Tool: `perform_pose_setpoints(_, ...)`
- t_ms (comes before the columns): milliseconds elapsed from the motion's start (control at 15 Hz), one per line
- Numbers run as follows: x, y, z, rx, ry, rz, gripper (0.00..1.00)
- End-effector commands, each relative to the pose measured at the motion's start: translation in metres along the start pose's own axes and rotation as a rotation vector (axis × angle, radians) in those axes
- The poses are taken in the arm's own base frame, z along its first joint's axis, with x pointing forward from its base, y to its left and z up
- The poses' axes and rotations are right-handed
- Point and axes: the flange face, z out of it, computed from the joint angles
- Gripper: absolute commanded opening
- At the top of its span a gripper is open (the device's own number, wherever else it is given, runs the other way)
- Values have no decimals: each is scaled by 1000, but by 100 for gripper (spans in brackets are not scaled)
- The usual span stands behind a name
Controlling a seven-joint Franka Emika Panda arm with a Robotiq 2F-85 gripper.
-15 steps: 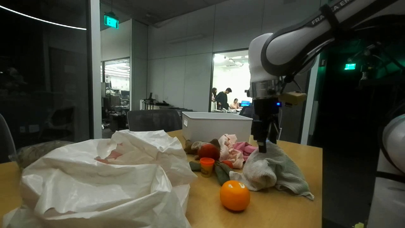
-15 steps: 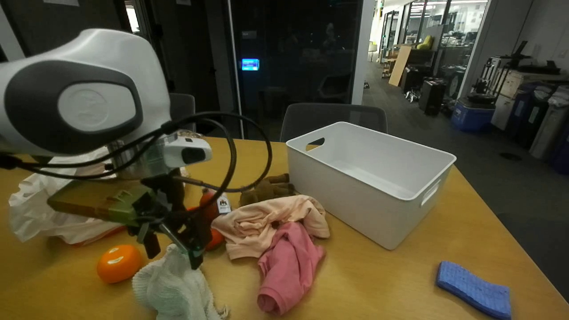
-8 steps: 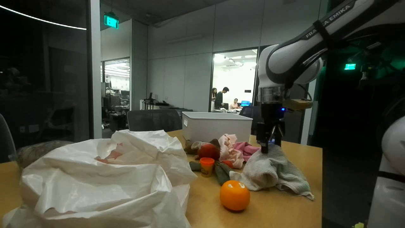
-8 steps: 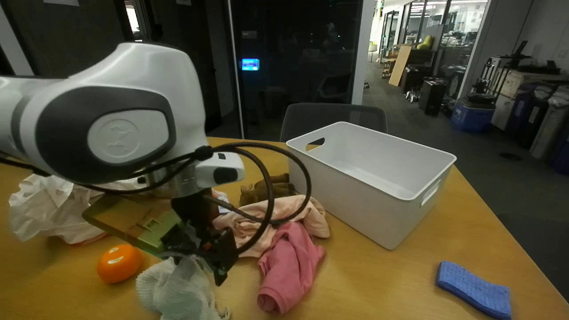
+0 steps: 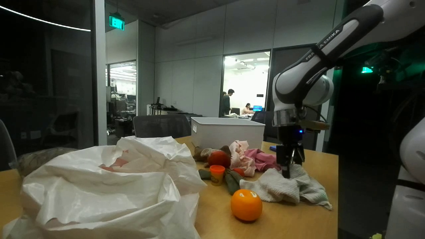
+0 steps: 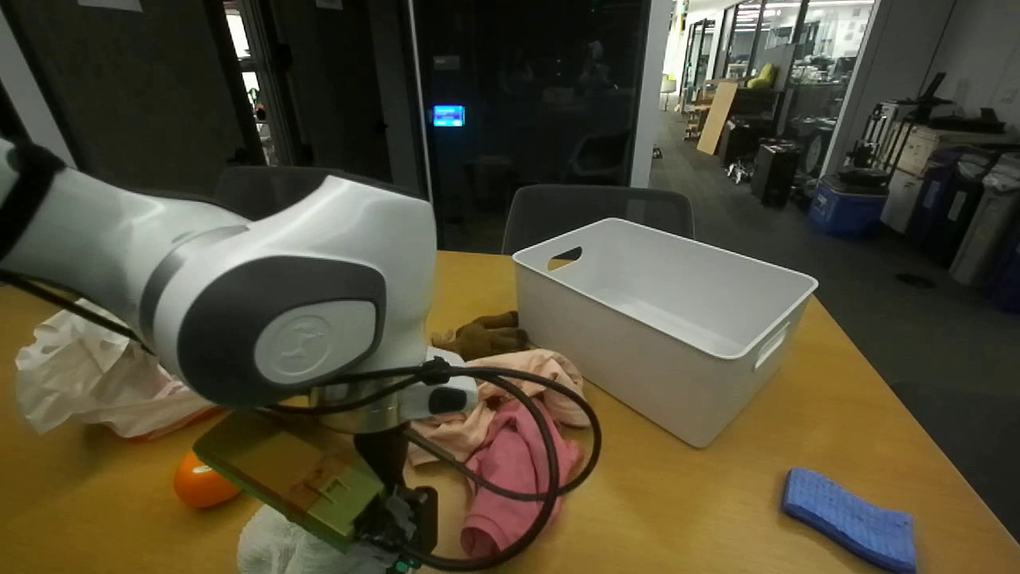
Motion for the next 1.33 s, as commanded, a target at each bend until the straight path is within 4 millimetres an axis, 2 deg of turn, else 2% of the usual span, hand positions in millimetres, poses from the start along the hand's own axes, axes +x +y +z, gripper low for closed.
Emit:
perform_pose_setpoints(0, 13, 9, 27, 28, -12, -24, 100)
perform_pose_setpoints(200, 22, 8, 43, 28, -17, -59, 100)
perform_pose_setpoints(267, 24, 9, 46, 29, -9, -68, 75)
perform_pose_setpoints(333, 25, 10, 46, 28, -1, -71, 73)
perform_pose_setpoints(600, 22, 14, 34, 13, -8, -77, 43)
perform_pose_setpoints(800, 17, 12, 9, -3, 33, -151, 21)
perform_pose_setpoints(1000, 15, 7, -28, -60, 136, -263, 0)
perform_pose_setpoints(1067, 12, 3, -42, -73, 170, -292, 4)
perform_pose_setpoints(1133, 0, -4, -45, -90, 207, -319, 4)
perform_pose_setpoints(1267, 2, -13, -79, -115, 275, -372, 0)
